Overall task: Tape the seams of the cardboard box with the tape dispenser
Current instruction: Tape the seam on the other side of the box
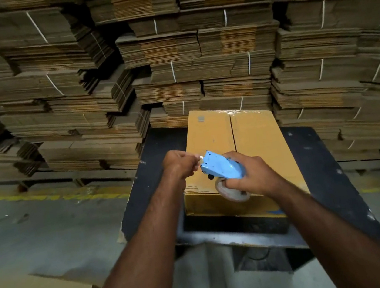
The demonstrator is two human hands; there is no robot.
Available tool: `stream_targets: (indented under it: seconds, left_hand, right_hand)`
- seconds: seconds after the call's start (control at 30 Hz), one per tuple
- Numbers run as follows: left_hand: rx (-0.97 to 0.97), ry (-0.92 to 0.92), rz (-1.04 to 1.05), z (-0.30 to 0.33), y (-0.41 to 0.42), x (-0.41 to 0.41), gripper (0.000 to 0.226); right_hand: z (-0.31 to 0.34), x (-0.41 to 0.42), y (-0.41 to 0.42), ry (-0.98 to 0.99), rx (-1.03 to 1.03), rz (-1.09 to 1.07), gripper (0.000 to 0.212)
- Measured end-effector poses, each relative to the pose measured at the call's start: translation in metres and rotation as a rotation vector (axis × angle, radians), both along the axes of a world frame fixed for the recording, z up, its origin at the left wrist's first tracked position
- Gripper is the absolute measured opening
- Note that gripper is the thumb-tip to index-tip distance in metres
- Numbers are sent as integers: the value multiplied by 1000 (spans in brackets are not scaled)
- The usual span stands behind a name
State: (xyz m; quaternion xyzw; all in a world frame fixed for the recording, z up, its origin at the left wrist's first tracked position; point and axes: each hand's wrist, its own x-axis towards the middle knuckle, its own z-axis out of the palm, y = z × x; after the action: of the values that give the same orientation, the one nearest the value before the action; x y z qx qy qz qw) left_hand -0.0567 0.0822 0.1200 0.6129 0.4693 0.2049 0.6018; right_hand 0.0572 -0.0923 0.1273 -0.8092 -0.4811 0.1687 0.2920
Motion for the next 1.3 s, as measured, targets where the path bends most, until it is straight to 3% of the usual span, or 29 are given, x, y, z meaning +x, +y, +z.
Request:
stream_targets:
  seconds: [0.5,0.9,1.17,1.3]
  left_hand:
    - [-59,138,286,-100,18,-36,22]
    - [22,277,341,-125,16,-25,22]
    - [-77,238,303,-150,11,-11,21]
    - [13,421,170,-144,13,-8,21]
  right_hand:
    - [-17,33,28,-439,-504,259,66]
    - [-33,58,61,-506,-536,411,63]
    - [-37,43,73,-616,-580,413,58]
    - [-36,39,74,-596,-626,388,59]
